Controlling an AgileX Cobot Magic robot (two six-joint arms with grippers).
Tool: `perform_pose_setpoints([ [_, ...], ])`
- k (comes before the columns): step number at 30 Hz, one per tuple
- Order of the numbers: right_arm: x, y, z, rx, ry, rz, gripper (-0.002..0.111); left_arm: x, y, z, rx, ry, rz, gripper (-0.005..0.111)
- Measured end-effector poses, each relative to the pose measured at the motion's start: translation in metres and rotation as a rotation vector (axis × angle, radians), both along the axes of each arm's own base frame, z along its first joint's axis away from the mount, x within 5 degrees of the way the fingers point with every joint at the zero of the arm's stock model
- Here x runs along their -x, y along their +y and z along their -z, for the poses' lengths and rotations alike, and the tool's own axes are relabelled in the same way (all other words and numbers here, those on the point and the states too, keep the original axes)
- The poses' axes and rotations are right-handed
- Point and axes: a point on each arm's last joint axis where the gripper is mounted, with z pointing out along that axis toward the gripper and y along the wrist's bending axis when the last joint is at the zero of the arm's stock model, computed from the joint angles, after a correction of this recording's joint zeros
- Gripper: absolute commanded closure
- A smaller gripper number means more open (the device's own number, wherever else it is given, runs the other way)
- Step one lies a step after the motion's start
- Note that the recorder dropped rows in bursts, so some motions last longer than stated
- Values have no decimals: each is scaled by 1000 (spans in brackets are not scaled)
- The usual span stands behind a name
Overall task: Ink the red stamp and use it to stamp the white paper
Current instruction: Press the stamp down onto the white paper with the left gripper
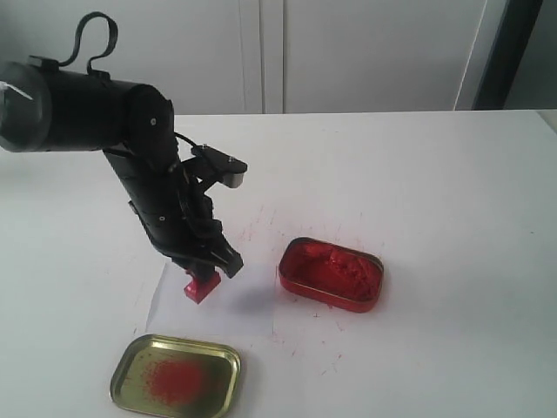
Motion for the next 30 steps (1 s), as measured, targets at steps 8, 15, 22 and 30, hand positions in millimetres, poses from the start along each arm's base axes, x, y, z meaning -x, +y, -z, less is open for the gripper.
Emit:
perform_pose_setpoints([
  [8, 0, 0, 0, 0, 0, 0, 108, -1, 1, 7, -6, -22, 2, 107],
  [15, 0, 0, 0, 0, 0, 0, 108, 1, 0, 8, -37, -41, 18, 107],
  [22, 0, 0, 0, -2, 0, 0, 108, 4, -5, 8, -77, -67, 27, 107],
  [30, 0, 0, 0, -2, 0, 0, 108, 2, -6, 7, -63, -88, 22, 107],
])
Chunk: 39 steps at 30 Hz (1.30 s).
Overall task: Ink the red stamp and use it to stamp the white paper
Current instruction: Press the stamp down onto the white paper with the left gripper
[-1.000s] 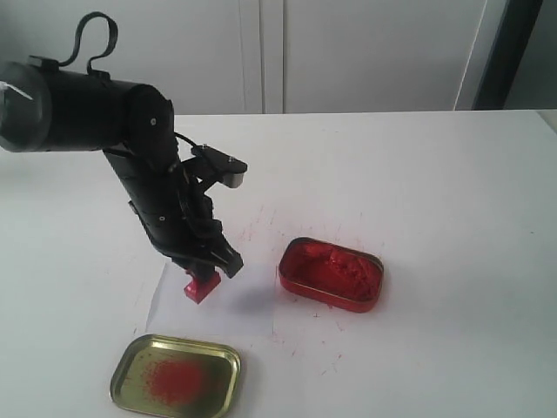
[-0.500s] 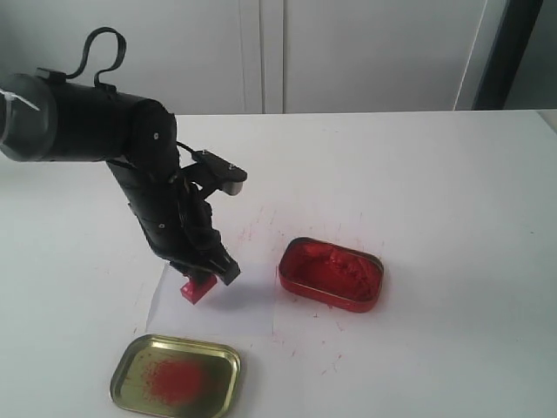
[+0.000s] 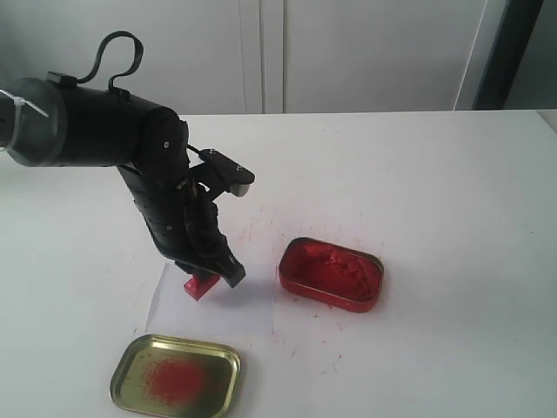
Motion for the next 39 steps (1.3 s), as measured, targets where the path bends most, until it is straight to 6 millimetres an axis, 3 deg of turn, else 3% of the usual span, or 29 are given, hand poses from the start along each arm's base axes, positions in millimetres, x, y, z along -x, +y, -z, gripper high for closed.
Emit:
perform_pose_setpoints([
  [10, 0, 0, 0, 0, 0, 0, 108, 0, 0, 1, -2, 2, 0, 107],
  [14, 0, 0, 0, 0, 0, 0, 108, -3, -2, 17, -21, 31, -1, 107],
  [19, 0, 0, 0, 0, 0, 0, 108, -4, -3, 21, -31, 48, -2, 107],
  [39, 0, 0, 0, 0, 0, 0, 108, -3, -3, 23, -42, 67, -3, 107],
])
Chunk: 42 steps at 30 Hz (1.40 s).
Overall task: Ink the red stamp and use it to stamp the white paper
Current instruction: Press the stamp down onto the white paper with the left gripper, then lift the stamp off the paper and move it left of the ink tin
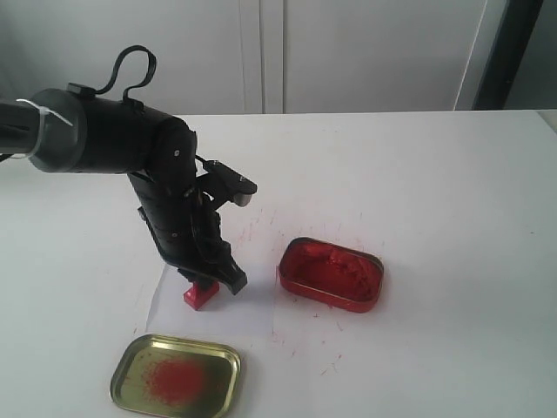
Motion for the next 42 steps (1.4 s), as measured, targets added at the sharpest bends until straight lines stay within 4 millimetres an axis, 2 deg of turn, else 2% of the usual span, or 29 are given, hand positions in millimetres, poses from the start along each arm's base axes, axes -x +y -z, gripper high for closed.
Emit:
perform_pose_setpoints([
  [17, 0, 0, 0, 0, 0, 0, 108, 2, 2, -9, 17, -23, 0, 107],
  [26, 0, 0, 0, 0, 0, 0, 108, 5, 3, -24, 39, -51, -1, 107],
  [35, 0, 0, 0, 0, 0, 0, 108, 6, 3, -28, 55, -55, -7, 107],
  [42, 0, 0, 0, 0, 0, 0, 108, 9, 5, -46, 90, -95, -10, 107],
])
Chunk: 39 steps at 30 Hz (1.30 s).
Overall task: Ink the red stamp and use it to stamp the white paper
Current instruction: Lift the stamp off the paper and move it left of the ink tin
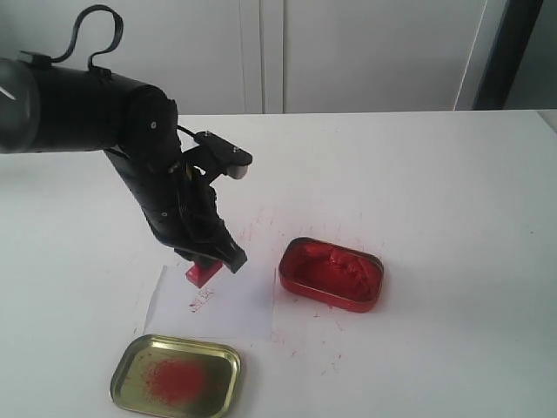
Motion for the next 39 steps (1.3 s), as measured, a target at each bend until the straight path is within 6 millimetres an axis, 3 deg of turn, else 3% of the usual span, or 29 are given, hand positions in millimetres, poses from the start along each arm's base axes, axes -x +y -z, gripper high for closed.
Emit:
perform_pose_setpoints([
  [13, 0, 0, 0, -14, 1, 4, 108, 7, 4, -29, 56, -58, -5, 107],
  [39, 0, 0, 0, -16, 1, 5, 108, 7, -2, -36, 227, -20, 85, 107],
])
